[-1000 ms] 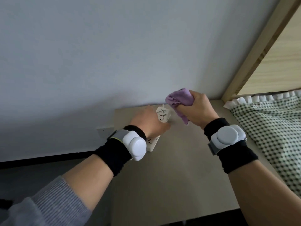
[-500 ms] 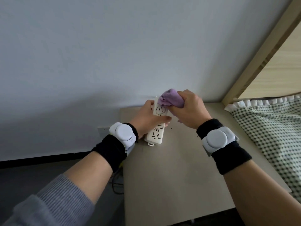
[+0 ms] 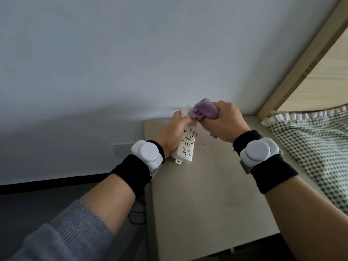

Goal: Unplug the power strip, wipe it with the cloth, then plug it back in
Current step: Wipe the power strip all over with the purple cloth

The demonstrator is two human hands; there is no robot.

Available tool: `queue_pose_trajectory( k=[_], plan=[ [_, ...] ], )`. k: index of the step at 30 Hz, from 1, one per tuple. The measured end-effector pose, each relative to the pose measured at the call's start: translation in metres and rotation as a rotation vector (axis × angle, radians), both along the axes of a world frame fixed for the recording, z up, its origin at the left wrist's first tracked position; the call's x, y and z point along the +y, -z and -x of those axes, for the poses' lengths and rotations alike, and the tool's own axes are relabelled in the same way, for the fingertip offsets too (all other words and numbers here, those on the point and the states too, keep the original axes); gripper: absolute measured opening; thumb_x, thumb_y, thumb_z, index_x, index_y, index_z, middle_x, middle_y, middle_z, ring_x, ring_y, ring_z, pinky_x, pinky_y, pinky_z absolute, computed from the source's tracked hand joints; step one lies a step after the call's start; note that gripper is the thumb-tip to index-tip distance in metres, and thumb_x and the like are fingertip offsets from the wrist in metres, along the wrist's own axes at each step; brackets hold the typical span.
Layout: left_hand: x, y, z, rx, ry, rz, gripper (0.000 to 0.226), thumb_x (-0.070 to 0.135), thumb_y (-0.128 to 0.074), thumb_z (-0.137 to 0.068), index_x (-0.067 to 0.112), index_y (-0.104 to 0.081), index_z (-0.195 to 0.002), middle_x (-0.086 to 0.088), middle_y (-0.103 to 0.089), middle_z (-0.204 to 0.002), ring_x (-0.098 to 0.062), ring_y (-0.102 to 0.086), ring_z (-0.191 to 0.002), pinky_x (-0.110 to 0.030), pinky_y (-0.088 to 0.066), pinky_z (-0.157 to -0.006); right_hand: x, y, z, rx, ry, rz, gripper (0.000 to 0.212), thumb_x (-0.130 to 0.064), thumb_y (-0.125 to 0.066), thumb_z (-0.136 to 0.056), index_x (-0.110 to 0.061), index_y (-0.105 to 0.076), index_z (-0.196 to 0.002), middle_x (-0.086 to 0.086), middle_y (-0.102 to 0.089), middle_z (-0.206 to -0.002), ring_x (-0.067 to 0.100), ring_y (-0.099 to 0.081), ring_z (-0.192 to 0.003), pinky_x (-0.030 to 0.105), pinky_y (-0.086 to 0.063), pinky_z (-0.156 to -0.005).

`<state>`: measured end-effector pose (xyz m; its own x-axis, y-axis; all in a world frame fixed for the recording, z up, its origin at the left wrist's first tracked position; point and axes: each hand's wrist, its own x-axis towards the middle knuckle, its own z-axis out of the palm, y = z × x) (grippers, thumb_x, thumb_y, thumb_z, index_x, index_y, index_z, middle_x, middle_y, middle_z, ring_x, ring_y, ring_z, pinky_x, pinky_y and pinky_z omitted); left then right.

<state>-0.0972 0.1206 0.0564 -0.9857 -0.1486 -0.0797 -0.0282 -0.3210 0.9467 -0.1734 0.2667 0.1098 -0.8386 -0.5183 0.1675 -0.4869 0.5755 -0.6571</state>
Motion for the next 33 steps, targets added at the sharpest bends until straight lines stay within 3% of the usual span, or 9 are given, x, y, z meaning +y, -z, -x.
queue_pose_trajectory(
  k=[3, 6, 11, 16, 20, 25, 28, 33],
  plan=[
    [0.002, 0.001, 0.002, 0.034, 0.018, -0.006, 0.036, 0.039, -0.040, -0.106, 0.006, -0.052, -0.113, -0.019, -0.049, -0.086, -0.022, -0.054, -0.065, -0.026, -0.049, -0.055, 0.010, 0.009, -0.004, -0.060, -0.064, 0.038, 0.021, -0.019, -0.070, -0.085, -0.005, -0.066, -0.070, -0.001, -0.064, -0.048, 0.014, -0.058, -0.035, 0.025, -0.048, -0.044],
    [0.002, -0.001, 0.002, 0.057, 0.034, 0.007, 0.064, 0.053, -0.021, -0.108, 0.000, -0.056, -0.118, -0.022, -0.047, -0.096, -0.024, -0.048, -0.071, -0.033, -0.042, -0.064, 0.014, 0.015, -0.012, -0.058, -0.105, 0.031, 0.023, -0.022, -0.067, -0.082, -0.006, -0.062, -0.066, -0.002, -0.062, -0.045, 0.012, -0.056, -0.033, 0.024, -0.049, -0.044],
    [-0.001, 0.002, -0.001, 0.011, -0.012, 0.065, 0.089, 0.068, -0.014, -0.101, -0.006, -0.055, -0.130, -0.019, -0.055, -0.097, -0.022, -0.058, -0.071, -0.035, -0.050, -0.071, 0.005, 0.013, -0.006, 0.025, -0.044, 0.072, 0.019, -0.018, -0.068, -0.087, -0.003, -0.068, -0.075, 0.003, -0.066, -0.055, 0.019, -0.065, -0.040, 0.031, -0.055, -0.045],
    [-0.003, 0.008, -0.006, -0.018, -0.055, 0.071, 0.075, 0.070, -0.018, -0.101, 0.012, -0.067, -0.098, -0.010, -0.066, -0.078, -0.021, -0.064, -0.065, -0.031, -0.055, -0.062, 0.003, 0.016, -0.008, 0.090, -0.107, 0.039, 0.021, -0.019, -0.064, -0.091, -0.002, -0.065, -0.080, 0.007, -0.071, -0.061, 0.024, -0.072, -0.046, 0.037, -0.062, -0.052],
    [-0.003, 0.006, -0.007, -0.060, -0.195, 0.097, 0.055, 0.051, -0.031, -0.107, 0.007, -0.062, -0.098, -0.014, -0.066, -0.075, -0.025, -0.065, -0.061, -0.031, -0.053, -0.057, 0.007, 0.014, -0.005, 0.097, -0.159, 0.042, 0.025, -0.025, -0.062, -0.092, -0.003, -0.064, -0.080, 0.003, -0.072, -0.059, 0.021, -0.073, -0.046, 0.036, -0.064, -0.059],
    [-0.003, 0.004, -0.008, -0.016, -0.241, 0.169, 0.030, 0.031, -0.035, -0.104, 0.009, -0.057, -0.104, -0.020, -0.060, -0.084, -0.028, -0.062, -0.066, -0.035, -0.051, -0.060, 0.007, 0.016, -0.006, 0.097, -0.191, 0.116, 0.031, -0.029, -0.062, -0.091, -0.003, -0.062, -0.074, 0.003, -0.067, -0.055, 0.022, -0.069, -0.042, 0.036, -0.060, -0.046],
    [0.001, 0.002, -0.010, 0.021, -0.246, 0.200, 0.030, 0.028, -0.034, -0.104, 0.009, -0.057, -0.103, -0.021, -0.058, -0.087, -0.029, -0.060, -0.071, -0.034, -0.053, -0.058, 0.013, 0.011, -0.003, 0.054, -0.258, 0.067, 0.030, -0.030, -0.068, -0.086, -0.006, -0.064, -0.069, 0.006, -0.069, -0.054, 0.020, -0.067, -0.039, 0.029, -0.055, -0.042],
    [0.013, -0.004, -0.012, 0.027, -0.221, 0.234, 0.042, 0.032, -0.034, -0.102, -0.002, -0.055, -0.117, -0.021, -0.064, -0.087, -0.031, -0.063, -0.072, -0.040, -0.052, -0.063, 0.017, 0.003, 0.002, 0.170, -0.139, 0.179, 0.027, -0.028, -0.070, -0.093, -0.008, -0.067, -0.075, 0.015, -0.068, -0.074, 0.023, -0.066, -0.038, 0.034, -0.055, -0.040]
  ],
)
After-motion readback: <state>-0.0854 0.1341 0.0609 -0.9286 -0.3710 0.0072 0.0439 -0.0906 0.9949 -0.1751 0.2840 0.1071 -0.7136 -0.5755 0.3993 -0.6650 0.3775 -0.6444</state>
